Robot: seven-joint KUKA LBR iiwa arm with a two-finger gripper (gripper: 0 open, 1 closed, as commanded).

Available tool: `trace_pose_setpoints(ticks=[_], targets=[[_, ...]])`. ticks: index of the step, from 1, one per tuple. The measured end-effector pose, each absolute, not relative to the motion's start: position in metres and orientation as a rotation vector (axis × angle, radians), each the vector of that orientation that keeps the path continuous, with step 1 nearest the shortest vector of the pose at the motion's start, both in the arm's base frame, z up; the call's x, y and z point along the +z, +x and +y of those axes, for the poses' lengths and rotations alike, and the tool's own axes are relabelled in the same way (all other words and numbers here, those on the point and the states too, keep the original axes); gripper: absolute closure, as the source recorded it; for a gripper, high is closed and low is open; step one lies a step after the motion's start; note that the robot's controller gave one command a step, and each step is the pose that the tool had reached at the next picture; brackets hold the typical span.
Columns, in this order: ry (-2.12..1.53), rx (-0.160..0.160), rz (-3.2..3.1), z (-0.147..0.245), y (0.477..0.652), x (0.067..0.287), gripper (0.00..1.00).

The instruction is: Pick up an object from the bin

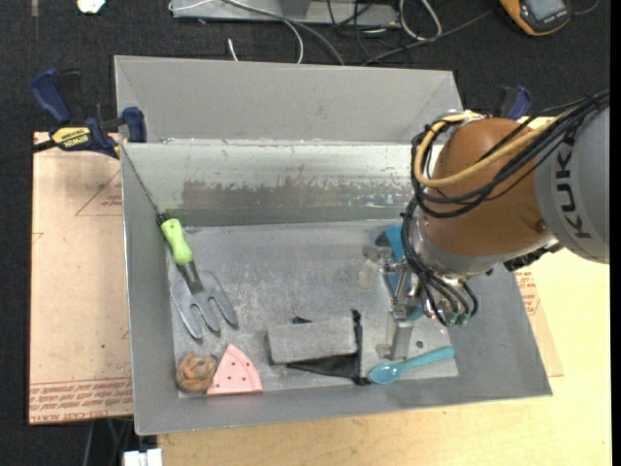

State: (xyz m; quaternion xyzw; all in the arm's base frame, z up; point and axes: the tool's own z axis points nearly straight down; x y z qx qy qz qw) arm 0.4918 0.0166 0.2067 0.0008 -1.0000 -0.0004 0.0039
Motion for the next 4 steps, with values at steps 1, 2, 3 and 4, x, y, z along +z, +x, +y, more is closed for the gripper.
trace_pose_setpoints(ticks=[1, 2, 3, 4], targets=[[0.001, -0.002, -3.142, 0.017, 0.493, 0.211, 0.0], [-0.13, -0.003, -3.142, 0.051, 0.493, 0.172, 0.0], [-0.462, -0.003, -3.11, 0.07, 0.494, 0.149, 0.0], [-0.114, -0.005, -3.14, 0.095, 0.486, 0.121, 0.0]])
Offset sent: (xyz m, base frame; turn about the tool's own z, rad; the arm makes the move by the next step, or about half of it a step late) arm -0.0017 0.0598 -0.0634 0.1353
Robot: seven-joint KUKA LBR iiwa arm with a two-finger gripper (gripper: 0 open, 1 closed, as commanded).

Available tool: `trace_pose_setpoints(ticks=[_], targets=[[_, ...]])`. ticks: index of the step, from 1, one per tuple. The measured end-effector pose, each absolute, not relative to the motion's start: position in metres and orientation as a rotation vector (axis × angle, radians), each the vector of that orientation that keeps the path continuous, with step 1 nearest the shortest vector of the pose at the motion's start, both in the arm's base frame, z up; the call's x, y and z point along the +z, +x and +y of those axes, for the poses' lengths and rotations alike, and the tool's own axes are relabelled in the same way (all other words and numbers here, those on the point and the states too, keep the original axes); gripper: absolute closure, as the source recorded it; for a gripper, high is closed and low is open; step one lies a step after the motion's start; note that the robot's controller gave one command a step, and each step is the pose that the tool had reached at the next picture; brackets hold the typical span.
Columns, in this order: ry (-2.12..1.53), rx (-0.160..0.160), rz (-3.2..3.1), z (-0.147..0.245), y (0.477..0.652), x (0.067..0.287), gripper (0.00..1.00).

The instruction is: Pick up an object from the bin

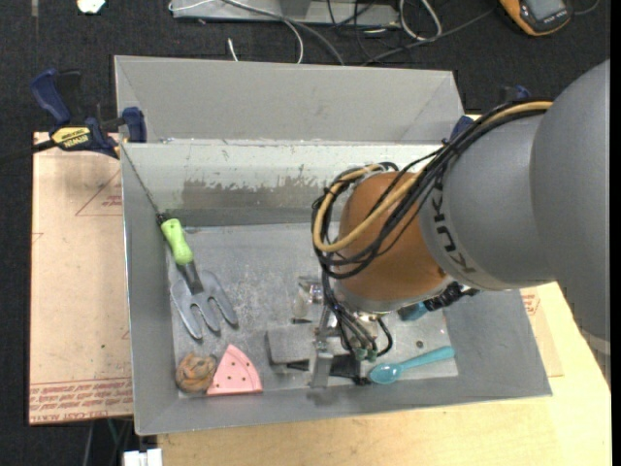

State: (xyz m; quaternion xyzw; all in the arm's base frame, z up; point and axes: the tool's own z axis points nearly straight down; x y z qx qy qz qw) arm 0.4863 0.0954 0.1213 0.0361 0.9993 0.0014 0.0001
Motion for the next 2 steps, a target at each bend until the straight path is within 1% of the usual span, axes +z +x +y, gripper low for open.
trace_pose_setpoints(ticks=[1, 2], targets=[[0.308, 0.005, 3.122, 0.069, 0.487, 0.085, 0.0], [0.054, 0.008, 3.139, 0.027, 0.488, 0.083, 0.0]])
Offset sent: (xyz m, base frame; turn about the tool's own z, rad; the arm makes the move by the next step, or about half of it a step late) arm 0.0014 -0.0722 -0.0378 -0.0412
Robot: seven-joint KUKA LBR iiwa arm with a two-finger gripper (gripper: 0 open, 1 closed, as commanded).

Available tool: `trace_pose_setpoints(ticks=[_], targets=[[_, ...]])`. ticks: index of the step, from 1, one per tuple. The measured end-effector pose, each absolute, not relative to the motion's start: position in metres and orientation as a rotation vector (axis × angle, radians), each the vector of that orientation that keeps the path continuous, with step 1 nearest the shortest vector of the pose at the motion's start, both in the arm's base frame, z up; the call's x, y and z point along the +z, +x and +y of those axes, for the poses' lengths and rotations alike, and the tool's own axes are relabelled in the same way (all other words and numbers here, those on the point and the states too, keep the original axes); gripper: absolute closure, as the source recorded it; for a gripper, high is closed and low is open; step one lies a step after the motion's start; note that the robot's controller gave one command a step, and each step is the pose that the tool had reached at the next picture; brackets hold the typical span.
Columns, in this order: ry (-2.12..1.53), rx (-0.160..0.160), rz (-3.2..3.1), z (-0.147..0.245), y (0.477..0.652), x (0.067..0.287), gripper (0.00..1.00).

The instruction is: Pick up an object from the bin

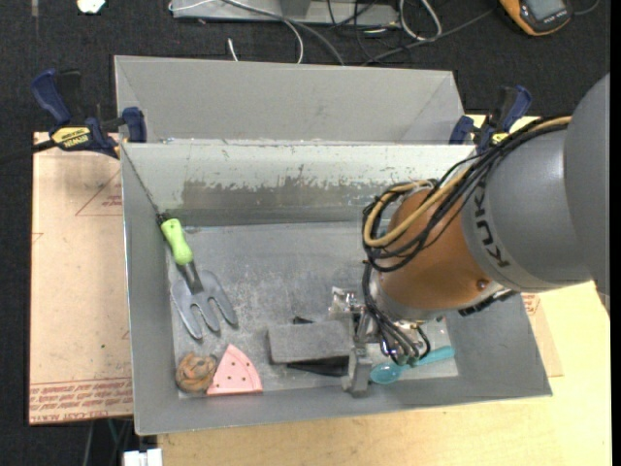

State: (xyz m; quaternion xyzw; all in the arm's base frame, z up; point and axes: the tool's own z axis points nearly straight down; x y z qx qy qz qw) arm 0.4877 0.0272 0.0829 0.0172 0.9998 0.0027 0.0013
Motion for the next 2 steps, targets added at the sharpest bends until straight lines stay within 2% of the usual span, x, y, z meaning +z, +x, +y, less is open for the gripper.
trace_pose_setpoints(ticks=[1, 2], targets=[[0.326, 0.007, 3.122, 0.042, 0.485, 0.075, 0.0], [0.632, 0.008, 3.071, 0.034, 0.504, 0.071, 1.0]])
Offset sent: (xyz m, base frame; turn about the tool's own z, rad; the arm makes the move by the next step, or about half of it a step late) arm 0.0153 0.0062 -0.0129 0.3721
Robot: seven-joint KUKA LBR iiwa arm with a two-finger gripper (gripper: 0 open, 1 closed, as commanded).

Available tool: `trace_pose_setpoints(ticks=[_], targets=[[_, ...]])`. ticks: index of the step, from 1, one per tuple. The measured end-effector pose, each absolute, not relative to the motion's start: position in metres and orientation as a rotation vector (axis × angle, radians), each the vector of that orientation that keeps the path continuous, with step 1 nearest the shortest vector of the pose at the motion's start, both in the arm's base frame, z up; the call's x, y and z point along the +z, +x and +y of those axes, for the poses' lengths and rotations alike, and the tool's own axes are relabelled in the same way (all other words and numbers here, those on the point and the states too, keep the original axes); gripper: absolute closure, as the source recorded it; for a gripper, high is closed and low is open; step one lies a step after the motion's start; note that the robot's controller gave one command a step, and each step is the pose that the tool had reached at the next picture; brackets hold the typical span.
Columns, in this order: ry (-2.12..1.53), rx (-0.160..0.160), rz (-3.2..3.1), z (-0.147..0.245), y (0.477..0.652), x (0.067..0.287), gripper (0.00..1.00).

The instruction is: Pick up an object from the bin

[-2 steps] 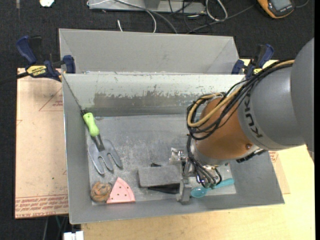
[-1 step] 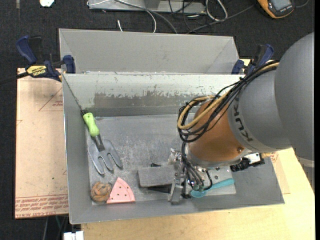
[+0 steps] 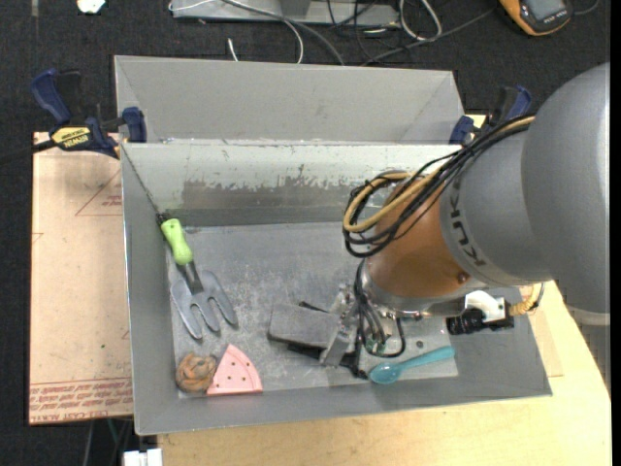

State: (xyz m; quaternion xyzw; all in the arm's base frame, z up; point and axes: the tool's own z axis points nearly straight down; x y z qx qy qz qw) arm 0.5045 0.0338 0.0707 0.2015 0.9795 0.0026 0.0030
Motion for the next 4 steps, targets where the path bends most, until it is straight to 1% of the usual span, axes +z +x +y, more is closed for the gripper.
trace_pose_setpoints(ticks=[1, 2, 3, 4], targets=[[0.632, 0.008, 3.071, 0.034, 0.504, 0.071, 1.0], [0.652, 0.008, 3.064, 0.043, 0.504, 0.071, 1.0], [0.664, 0.006, 3.069, 0.044, 0.501, 0.144, 1.0], [0.805, 0.01, 3.029, 0.046, 0.499, 0.129, 1.0]])
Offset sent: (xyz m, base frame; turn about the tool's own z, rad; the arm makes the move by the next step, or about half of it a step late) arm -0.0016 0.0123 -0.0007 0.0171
